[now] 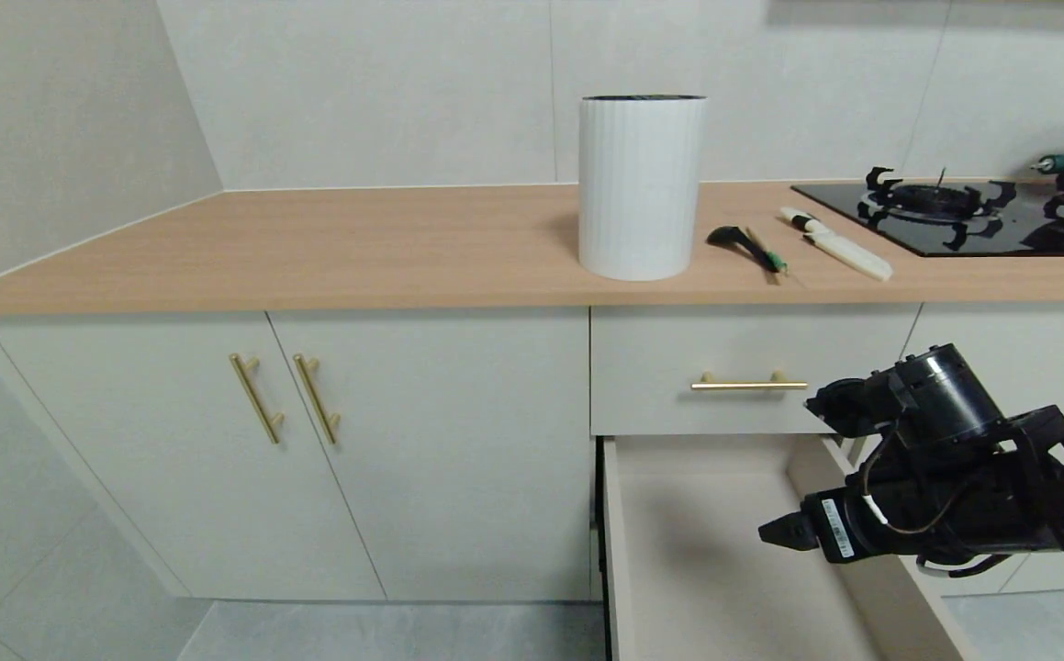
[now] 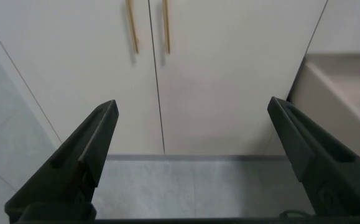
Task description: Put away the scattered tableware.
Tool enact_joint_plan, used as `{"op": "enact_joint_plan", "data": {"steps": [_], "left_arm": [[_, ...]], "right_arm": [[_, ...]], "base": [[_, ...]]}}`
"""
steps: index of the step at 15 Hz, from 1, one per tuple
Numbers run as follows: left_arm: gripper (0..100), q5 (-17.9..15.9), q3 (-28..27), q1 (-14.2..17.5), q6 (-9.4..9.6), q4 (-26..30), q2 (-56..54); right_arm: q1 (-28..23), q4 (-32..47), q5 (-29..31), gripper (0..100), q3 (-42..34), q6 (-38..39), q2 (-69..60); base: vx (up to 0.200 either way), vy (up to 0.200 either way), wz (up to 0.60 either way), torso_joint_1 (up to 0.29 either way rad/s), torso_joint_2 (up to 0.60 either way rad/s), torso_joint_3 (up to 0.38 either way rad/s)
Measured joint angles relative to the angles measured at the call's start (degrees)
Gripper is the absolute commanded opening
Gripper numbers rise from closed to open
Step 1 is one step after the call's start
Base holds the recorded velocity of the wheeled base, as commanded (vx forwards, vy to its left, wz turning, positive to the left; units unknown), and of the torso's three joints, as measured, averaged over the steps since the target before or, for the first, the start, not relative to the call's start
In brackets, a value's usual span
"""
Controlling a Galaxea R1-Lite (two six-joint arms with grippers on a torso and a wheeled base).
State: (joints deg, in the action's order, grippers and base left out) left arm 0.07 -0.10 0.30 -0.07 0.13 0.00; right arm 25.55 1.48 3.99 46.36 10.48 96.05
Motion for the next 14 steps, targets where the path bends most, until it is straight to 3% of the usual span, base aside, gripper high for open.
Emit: {"op": "enact_joint_plan", "data": {"steps": [10,14], "left_arm": [[100,0.0,0.0,0.0,0.0,0.02,0.0],[100,0.0,0.0,0.02,0.0,0.05,0.0]], "right_arm": [[-0.11,-0.06,1.58,100,-0.11,-0.12,1.17],[-0.09,-3.39,4.77,100,1.38,-0.88,1.28]], "base": [[0.0,0.0,0.0,0.181,-0.47,-0.295],[0.0,0.0,0.0,0.079,-0.17,-0.099]]}}
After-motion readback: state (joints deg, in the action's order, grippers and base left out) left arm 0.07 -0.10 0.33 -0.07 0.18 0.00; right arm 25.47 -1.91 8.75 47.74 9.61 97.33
